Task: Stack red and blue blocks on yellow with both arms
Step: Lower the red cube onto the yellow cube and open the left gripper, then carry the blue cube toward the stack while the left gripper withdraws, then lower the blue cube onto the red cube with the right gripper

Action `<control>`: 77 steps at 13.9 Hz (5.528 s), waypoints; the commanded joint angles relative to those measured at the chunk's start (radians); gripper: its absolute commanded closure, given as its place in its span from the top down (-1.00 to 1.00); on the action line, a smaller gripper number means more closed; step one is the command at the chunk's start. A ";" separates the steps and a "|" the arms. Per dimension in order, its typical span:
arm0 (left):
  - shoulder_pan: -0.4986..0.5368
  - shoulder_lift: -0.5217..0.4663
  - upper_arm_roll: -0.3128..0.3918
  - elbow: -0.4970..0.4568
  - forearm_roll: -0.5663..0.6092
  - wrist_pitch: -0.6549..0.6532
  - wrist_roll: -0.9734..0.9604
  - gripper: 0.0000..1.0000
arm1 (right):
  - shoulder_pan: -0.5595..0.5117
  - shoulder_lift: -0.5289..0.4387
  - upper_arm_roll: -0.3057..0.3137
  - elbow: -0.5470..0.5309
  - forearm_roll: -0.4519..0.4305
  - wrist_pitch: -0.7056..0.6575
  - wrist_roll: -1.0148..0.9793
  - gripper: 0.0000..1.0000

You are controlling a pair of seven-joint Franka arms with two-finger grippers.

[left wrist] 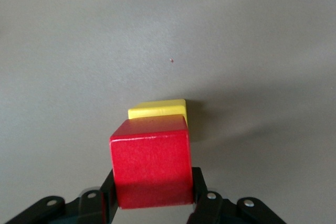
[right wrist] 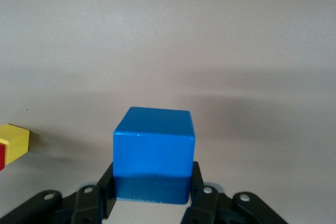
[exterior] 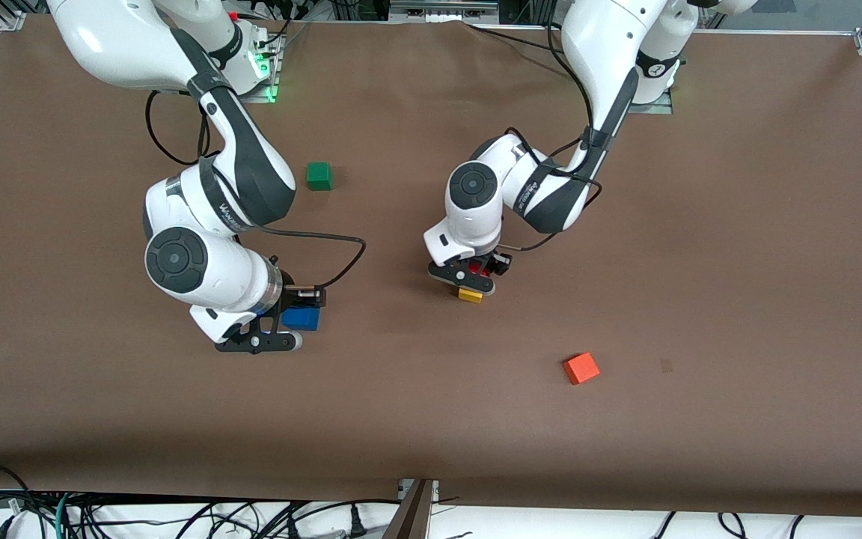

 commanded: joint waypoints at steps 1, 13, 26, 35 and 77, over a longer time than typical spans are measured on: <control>0.006 -0.003 -0.003 -0.002 0.021 0.006 0.020 -1.00 | 0.003 0.017 0.005 0.039 0.009 -0.018 0.019 -0.45; 0.003 0.003 -0.004 0.008 -0.015 0.008 0.018 -1.00 | 0.020 0.017 0.005 0.035 0.007 -0.017 0.055 -0.43; 0.017 -0.006 0.000 0.084 -0.067 -0.052 0.005 1.00 | 0.032 0.017 0.005 0.031 0.007 -0.017 0.063 -0.40; 0.357 -0.221 0.006 0.209 -0.085 -0.283 0.018 1.00 | 0.181 0.032 0.005 0.022 0.006 0.064 0.405 -0.40; 0.669 -0.537 0.045 0.058 -0.101 -0.637 0.345 1.00 | 0.499 0.203 -0.066 0.077 0.001 0.442 0.907 0.07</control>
